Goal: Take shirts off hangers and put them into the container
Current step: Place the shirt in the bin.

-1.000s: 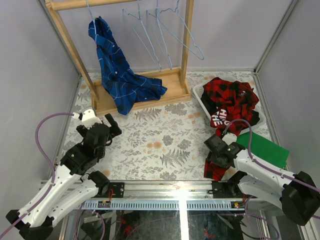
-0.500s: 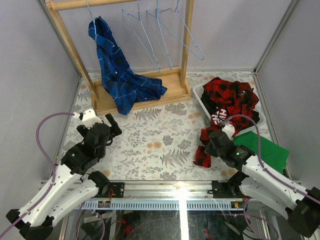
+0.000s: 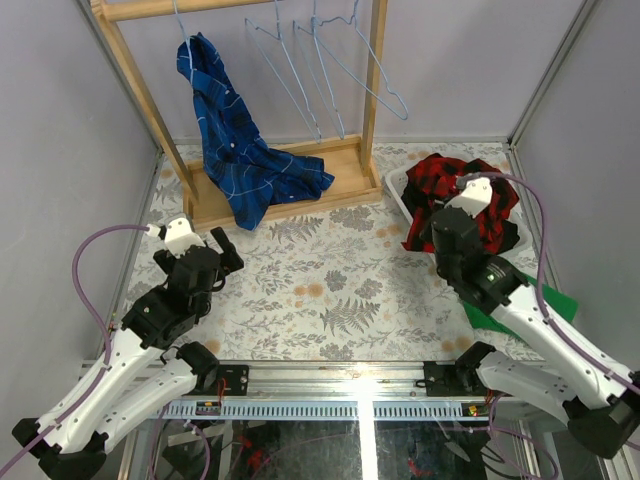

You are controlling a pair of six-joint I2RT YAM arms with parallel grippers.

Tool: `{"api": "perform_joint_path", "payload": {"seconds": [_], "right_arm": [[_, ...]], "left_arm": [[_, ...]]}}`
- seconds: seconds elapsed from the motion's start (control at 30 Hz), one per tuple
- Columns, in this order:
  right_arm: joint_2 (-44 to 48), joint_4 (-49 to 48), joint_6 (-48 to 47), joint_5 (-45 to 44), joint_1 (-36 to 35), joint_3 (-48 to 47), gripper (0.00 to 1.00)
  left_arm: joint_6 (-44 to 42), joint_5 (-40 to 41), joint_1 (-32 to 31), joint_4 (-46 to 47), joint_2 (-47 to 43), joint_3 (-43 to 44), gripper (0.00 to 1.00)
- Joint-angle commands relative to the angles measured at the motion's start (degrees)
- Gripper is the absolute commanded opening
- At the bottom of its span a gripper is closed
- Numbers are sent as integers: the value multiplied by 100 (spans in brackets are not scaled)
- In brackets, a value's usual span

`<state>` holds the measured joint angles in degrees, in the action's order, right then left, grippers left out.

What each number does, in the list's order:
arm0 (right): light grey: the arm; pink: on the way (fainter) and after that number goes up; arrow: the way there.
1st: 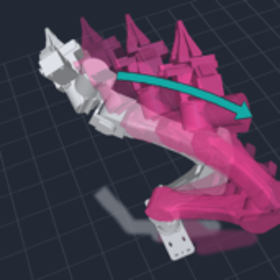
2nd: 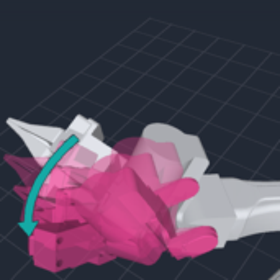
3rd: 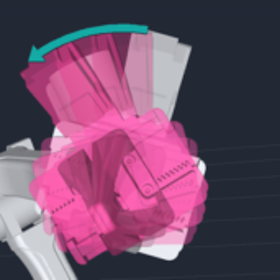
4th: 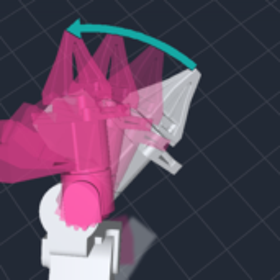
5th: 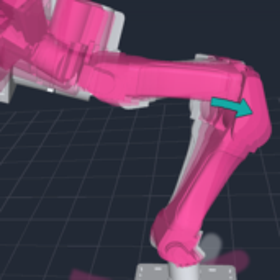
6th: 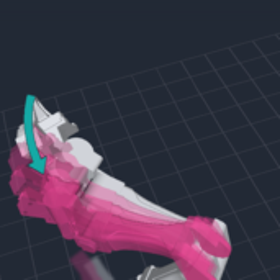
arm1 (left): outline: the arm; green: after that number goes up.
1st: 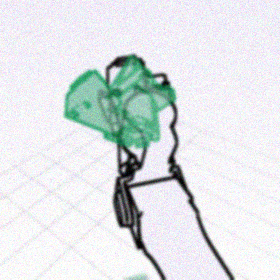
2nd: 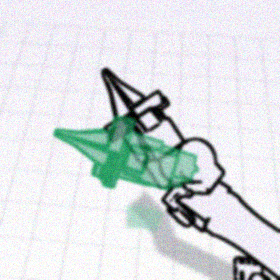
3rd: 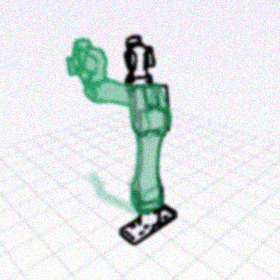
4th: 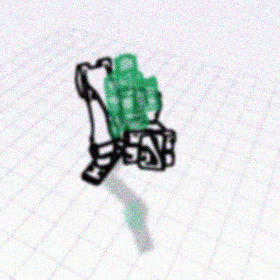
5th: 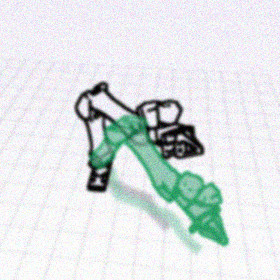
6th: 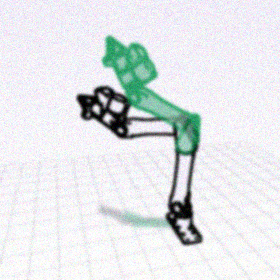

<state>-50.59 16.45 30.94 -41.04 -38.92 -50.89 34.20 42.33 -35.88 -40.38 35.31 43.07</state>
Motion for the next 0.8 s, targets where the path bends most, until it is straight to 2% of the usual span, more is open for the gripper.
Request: {"api": "perform_joint_path", "payload": {"seconds": [0.0,0.1,0.23,0.3,0.4,0.53,0.63,0.77], "right_arm": [[-586,-454,-737,-926,357,-704,4],[-1056,-391,-768,-637,963,-1007,6],[-1798,-656,-802,-617,1697,-890,7],[-2378,-483,-854,8,2007,-928,18],[-3475,127,-668,930,2071,-994,21],[-4681,956,-502,794,2074,-1403,22],[-4536,900,-753,567,2079,-1468,26],[-3853,968,-1160,778,2081,-1695,51]], "left_arm": [[-105,54,55,180,10,139,100],[-76,16,55,187,4,121,100],[-71,-18,55,180,2,111,100],[-62,-38,55,184,2,108,100],[-69,-42,55,189,-4,108,100],[-84,-59,55,185,11,109,100],[-72,-75,54,188,17,111,100],[-80,-62,71,197,53,135,100]]}}
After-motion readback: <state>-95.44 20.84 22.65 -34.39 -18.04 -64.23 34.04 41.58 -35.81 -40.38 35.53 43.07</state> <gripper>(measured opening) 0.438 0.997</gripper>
